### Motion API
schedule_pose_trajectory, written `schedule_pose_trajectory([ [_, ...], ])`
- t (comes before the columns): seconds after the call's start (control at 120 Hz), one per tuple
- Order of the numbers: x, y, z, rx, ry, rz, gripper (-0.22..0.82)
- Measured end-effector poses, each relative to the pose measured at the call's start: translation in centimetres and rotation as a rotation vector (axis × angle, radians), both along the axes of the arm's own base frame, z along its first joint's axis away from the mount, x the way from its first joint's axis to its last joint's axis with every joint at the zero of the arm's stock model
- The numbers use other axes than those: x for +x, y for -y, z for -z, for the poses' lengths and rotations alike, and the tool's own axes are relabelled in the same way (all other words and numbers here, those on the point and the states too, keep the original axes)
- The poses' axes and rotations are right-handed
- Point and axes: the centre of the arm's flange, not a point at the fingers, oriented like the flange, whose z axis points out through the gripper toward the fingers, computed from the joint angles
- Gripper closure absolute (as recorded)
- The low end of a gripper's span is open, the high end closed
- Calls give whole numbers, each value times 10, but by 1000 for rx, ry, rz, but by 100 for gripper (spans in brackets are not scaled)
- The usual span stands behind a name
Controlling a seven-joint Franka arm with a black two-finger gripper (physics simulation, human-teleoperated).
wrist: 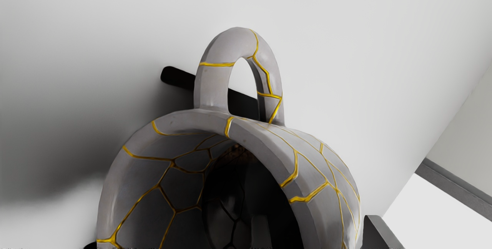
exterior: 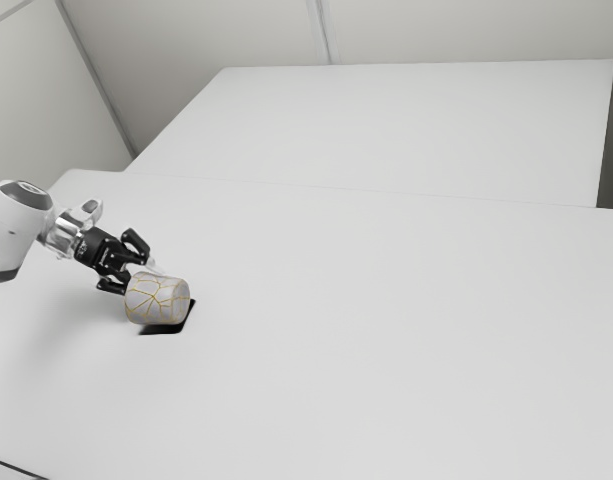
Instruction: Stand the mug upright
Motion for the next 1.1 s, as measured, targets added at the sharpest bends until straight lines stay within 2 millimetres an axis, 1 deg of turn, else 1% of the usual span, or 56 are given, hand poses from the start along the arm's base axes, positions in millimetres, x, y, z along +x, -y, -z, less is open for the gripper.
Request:
schedule_pose_trajectory([
  [0.042, 1, 1, -1, 3, 0, 4, 55],
  [0.175, 7, 4, -7, 15, 12, 10, 64],
  [0.275, 10, 5, -10, 25, 19, 10, 68],
  [0.333, 13, 10, -13, 34, 22, 19, 71],
  [0.408, 16, 16, -24, 63, 30, 41, 73],
  [0.475, 22, 32, -40, 126, 40, 99, 74],
  [0.55, 31, 56, -65, 222, 63, 181, 73],
  [0.617, 38, 82, -85, 323, 86, 268, 73],
  [0.675, 40, 109, -96, 415, 102, 353, 73],
  [0.733, 38, 132, -98, 498, 109, 426, 73],
  [0.8, 36, 155, -93, 574, 118, 491, 73],
  [0.9, 42, 185, -90, 689, 146, 576, 73],
  [0.958, 46, 195, -89, 749, 165, 605, 74],
  [1.008, 49, 200, -88, 787, 179, 612, 74],
  [1.1, 51, 211, -81, 828, 193, 611, 74],
])
